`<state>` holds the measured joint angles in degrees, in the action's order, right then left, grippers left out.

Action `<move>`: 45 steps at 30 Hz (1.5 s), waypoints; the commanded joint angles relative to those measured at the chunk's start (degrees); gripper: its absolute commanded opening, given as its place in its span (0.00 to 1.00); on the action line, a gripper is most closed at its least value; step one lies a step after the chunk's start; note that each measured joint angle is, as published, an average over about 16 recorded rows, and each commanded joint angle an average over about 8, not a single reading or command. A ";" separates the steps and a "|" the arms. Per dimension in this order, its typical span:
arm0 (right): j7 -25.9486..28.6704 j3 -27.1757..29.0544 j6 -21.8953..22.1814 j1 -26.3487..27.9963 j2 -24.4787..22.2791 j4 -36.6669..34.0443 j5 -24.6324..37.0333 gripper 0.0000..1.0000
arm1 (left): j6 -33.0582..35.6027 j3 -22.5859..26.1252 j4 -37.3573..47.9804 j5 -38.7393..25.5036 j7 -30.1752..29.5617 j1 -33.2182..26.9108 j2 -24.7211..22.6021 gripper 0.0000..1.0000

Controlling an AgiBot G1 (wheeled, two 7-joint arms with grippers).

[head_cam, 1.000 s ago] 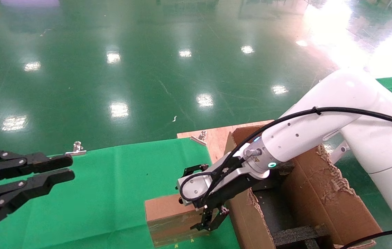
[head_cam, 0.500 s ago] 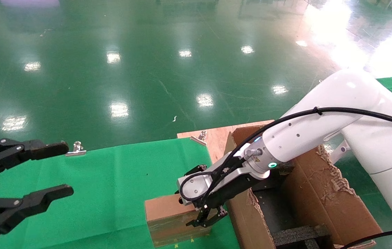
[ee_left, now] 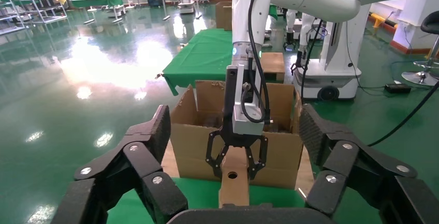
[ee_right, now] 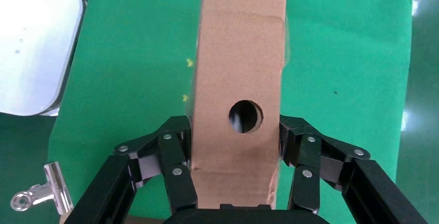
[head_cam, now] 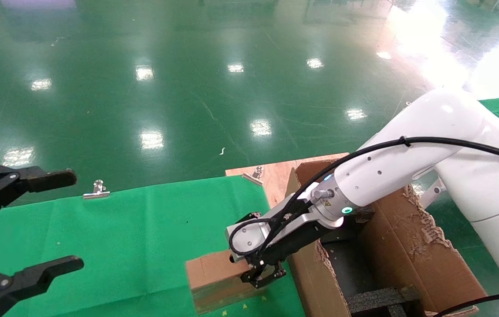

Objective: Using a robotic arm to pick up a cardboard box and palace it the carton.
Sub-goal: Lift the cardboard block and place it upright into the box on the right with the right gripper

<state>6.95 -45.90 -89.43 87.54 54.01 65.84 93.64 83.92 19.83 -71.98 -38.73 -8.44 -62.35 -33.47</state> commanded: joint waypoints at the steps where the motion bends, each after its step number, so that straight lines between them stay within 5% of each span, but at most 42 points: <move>1: 0.06 -0.03 0.10 -0.24 0.02 0.02 0.09 0.00 | 0.00 0.00 0.00 0.00 0.00 0.00 0.00 1.00; 13: -2.05 -0.06 -1.33 12.25 -2.06 -3.76 -4.60 0.00 | 0.00 0.01 0.01 0.00 0.00 0.00 0.00 1.00; 27: -5.25 -6.97 -1.53 25.26 -6.28 -13.20 -14.63 0.00 | 0.00 0.01 0.01 0.01 0.01 -0.01 0.00 1.00; 45: -8.54 -18.16 -1.57 34.47 -21.82 -22.70 -16.50 0.00 | 0.00 0.02 0.01 0.01 0.01 -0.01 0.01 1.00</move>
<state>-1.70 -64.02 -91.00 121.59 32.48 43.15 77.16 83.91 19.86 -71.98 -38.72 -8.43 -62.36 -33.46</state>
